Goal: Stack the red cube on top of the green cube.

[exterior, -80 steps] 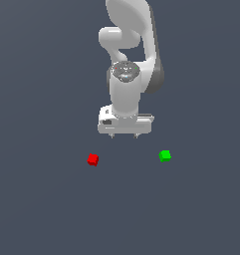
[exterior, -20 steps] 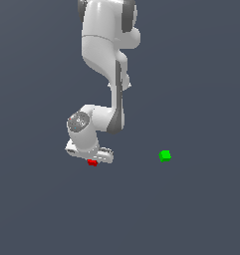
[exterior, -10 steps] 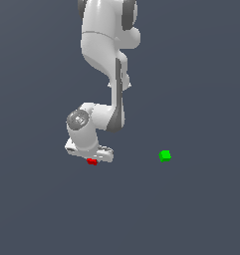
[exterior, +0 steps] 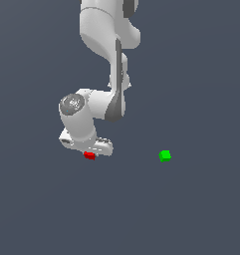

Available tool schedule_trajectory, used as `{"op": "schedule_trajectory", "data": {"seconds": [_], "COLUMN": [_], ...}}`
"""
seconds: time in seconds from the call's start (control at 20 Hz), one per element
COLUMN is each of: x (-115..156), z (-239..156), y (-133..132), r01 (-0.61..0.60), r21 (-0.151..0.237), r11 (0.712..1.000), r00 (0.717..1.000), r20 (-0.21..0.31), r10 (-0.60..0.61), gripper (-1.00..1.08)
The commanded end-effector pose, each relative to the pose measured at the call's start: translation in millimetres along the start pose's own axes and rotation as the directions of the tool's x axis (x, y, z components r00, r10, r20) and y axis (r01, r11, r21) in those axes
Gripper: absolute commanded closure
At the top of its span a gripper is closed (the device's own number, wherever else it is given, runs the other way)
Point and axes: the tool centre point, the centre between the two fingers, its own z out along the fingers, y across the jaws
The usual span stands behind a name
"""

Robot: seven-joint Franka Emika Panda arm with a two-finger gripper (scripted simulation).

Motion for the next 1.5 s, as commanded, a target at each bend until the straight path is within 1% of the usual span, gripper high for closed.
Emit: {"op": "schedule_trajectory", "data": {"seconds": [0.0, 0.25, 0.5, 0.75, 0.9, 1.05, 1.45], "x": [0, 1, 1, -5, -11, -19, -47], "z": [-14, -29, -29, -25, -22, -17, -1], "y": [0, 0, -2, -20, -41, -69, -167], "r01": [0.000, 0.000, 0.000, 0.000, 0.000, 0.000, 0.000], "r21": [0.000, 0.000, 0.000, 0.000, 0.000, 0.000, 0.000], "r11": [1.000, 1.000, 1.000, 1.000, 1.000, 1.000, 1.000], "r00": [1.000, 1.000, 1.000, 1.000, 1.000, 1.000, 1.000], "r20": [0.000, 0.000, -0.001, -0.001, -0.001, -0.001, -0.001], "r10": [0.000, 0.000, 0.000, 0.000, 0.000, 0.000, 0.000], "gripper": [1.08, 1.08, 1.08, 1.08, 1.08, 1.08, 1.08]}}
